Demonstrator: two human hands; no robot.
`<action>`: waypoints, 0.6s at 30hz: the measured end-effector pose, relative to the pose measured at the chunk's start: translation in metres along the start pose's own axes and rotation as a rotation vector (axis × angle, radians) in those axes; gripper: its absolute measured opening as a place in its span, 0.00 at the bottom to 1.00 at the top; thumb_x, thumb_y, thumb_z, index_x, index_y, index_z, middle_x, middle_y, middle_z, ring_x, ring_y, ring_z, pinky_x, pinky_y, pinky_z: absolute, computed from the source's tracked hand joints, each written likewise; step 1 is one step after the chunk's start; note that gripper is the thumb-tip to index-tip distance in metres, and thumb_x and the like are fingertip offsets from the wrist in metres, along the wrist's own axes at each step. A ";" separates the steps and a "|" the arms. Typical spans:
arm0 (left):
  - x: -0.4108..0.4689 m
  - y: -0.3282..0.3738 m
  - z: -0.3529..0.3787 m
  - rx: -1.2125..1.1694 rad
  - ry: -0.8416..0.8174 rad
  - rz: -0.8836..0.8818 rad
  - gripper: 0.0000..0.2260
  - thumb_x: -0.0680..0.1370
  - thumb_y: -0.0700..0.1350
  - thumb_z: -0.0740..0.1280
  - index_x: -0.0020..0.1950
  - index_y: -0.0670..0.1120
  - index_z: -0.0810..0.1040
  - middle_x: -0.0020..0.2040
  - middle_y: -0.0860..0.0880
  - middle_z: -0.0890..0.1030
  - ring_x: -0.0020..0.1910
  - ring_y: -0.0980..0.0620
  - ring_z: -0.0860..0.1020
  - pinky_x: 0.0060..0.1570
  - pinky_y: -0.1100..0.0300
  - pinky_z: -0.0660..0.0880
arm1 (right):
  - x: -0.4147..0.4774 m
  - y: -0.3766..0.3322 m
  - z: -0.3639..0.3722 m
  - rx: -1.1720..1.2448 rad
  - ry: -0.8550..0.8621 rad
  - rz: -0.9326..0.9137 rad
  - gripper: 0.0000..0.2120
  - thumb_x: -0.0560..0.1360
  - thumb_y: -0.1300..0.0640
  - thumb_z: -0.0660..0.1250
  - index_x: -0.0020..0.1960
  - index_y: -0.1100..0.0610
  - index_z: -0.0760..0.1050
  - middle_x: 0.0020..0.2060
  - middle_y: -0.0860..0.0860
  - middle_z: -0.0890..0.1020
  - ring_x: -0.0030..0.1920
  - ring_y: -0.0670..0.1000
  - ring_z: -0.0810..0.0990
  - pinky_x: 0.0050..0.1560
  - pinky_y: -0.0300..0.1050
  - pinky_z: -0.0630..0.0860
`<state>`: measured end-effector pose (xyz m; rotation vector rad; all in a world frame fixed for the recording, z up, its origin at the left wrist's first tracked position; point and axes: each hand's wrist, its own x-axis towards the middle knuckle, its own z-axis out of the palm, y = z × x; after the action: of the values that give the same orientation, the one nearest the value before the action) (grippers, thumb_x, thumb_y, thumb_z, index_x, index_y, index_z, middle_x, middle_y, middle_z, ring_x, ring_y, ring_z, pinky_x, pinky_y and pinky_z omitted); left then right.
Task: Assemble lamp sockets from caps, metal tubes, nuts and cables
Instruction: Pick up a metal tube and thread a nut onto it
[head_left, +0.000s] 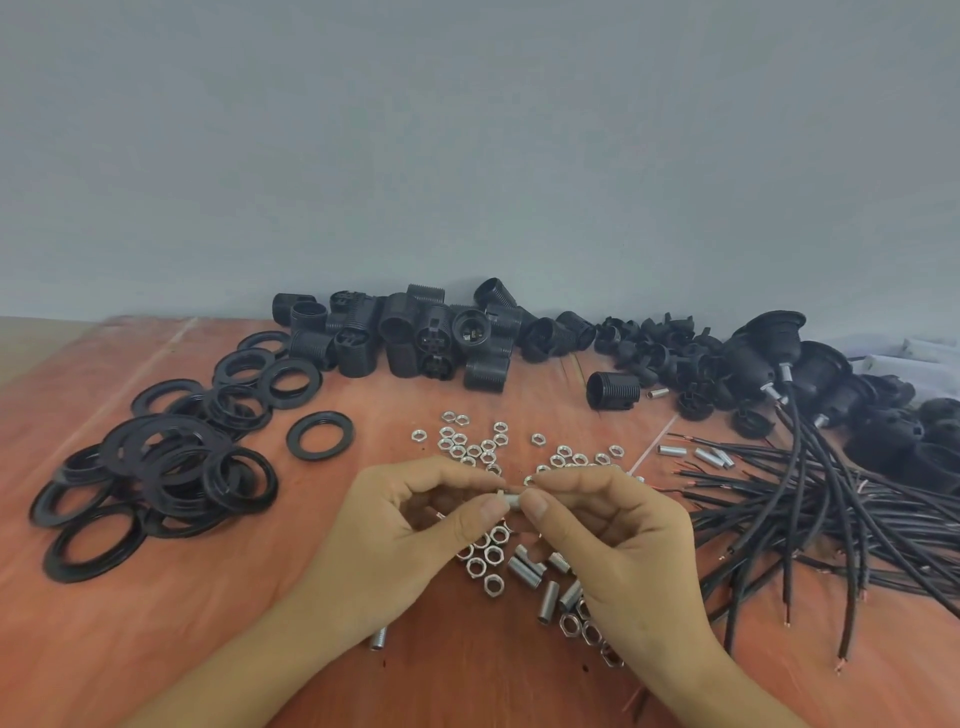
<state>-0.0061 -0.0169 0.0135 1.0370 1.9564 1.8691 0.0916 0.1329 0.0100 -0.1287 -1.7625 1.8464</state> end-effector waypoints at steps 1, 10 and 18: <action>0.000 0.000 0.000 -0.004 -0.006 -0.003 0.10 0.68 0.54 0.73 0.48 0.55 0.85 0.40 0.52 0.85 0.37 0.59 0.81 0.36 0.65 0.76 | 0.000 0.000 0.000 -0.019 0.007 -0.010 0.09 0.65 0.51 0.75 0.44 0.50 0.85 0.38 0.54 0.87 0.40 0.53 0.86 0.40 0.38 0.80; 0.000 0.001 -0.001 0.002 0.027 -0.001 0.09 0.68 0.51 0.76 0.47 0.55 0.85 0.39 0.50 0.85 0.36 0.57 0.81 0.35 0.63 0.77 | -0.001 0.002 -0.003 -0.079 -0.059 -0.009 0.05 0.68 0.52 0.74 0.44 0.47 0.85 0.37 0.53 0.86 0.38 0.50 0.85 0.37 0.37 0.79; 0.001 0.000 -0.004 -0.118 -0.021 -0.074 0.07 0.69 0.47 0.74 0.46 0.50 0.86 0.39 0.43 0.85 0.34 0.52 0.79 0.32 0.63 0.76 | 0.000 0.004 -0.007 -0.181 -0.119 -0.073 0.07 0.70 0.48 0.73 0.49 0.43 0.83 0.41 0.49 0.86 0.43 0.49 0.85 0.46 0.42 0.81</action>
<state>-0.0093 -0.0193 0.0149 0.9341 1.8227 1.9007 0.0932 0.1397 0.0052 -0.0241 -1.9882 1.6723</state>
